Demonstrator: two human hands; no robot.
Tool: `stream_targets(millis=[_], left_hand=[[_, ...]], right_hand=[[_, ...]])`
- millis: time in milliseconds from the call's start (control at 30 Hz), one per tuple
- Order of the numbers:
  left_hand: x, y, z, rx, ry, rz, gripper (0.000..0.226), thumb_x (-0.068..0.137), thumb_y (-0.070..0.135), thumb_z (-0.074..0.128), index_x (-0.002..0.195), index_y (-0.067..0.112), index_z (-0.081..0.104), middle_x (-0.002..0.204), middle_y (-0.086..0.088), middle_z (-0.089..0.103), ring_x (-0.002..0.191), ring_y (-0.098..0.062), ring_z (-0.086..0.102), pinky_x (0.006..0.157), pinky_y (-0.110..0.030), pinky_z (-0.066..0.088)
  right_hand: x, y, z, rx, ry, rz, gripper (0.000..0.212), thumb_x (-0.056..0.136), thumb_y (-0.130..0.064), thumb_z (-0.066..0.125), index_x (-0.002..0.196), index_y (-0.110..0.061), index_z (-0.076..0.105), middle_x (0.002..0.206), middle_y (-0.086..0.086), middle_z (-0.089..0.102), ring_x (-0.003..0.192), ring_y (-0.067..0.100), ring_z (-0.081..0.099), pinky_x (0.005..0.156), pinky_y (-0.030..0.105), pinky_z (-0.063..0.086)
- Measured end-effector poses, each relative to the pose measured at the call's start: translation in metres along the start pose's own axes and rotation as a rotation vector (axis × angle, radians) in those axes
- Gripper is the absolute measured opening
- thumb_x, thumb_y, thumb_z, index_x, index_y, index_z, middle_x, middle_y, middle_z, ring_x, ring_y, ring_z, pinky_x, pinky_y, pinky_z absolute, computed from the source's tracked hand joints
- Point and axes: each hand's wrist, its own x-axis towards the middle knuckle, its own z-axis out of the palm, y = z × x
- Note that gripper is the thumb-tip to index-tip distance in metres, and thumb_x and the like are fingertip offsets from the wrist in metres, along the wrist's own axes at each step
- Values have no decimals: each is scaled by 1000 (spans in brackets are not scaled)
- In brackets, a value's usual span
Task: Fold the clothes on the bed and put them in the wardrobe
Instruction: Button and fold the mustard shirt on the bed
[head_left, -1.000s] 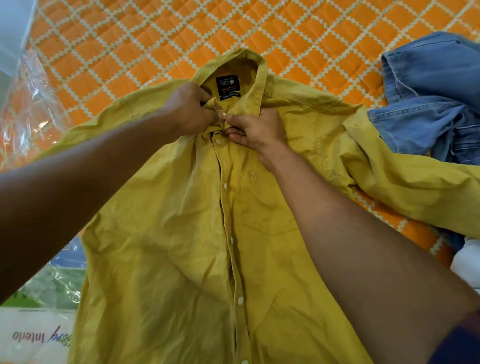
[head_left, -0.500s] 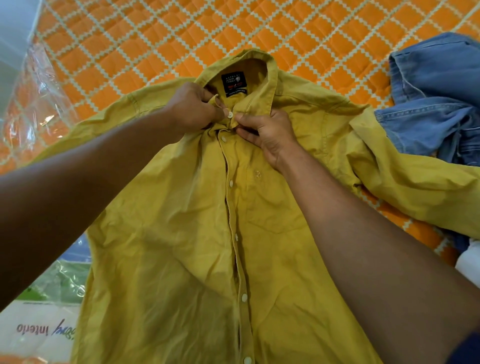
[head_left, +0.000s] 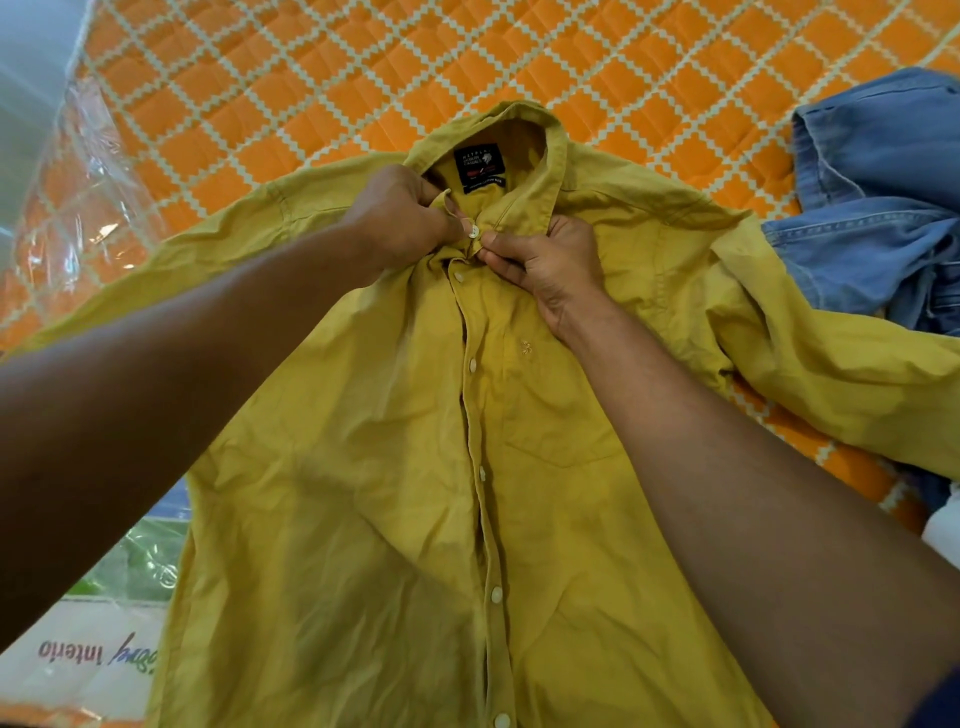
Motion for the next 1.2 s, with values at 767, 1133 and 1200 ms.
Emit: stream_targets(millis=[767, 1133, 1200], left_hand=[[8, 0, 5, 139, 27, 15, 30, 84, 26, 79, 101, 1, 74, 85, -6, 62, 75, -17, 55, 65, -34, 43], [12, -3, -1, 43, -47, -41, 29, 82, 26, 82, 103, 8, 75, 92, -5, 69, 79, -16, 60, 66, -30, 48], [14, -4, -4, 25, -92, -52, 25, 82, 23, 82, 99, 6, 75, 90, -6, 68, 80, -17, 60, 71, -33, 49]], right_hand=[[1, 5, 1, 21, 41, -47, 21, 79, 12, 78, 98, 14, 68, 91, 22, 75, 71, 22, 75, 62, 24, 60], [1, 8, -10, -157, -46, -143, 23, 70, 13, 82, 86, -2, 74, 88, 16, 77, 82, 31, 76, 76, 42, 64], [-1, 13, -5, -291, 50, -235, 22, 66, 3, 89, 75, -12, 75, 84, 12, 77, 80, 32, 76, 73, 45, 63]])
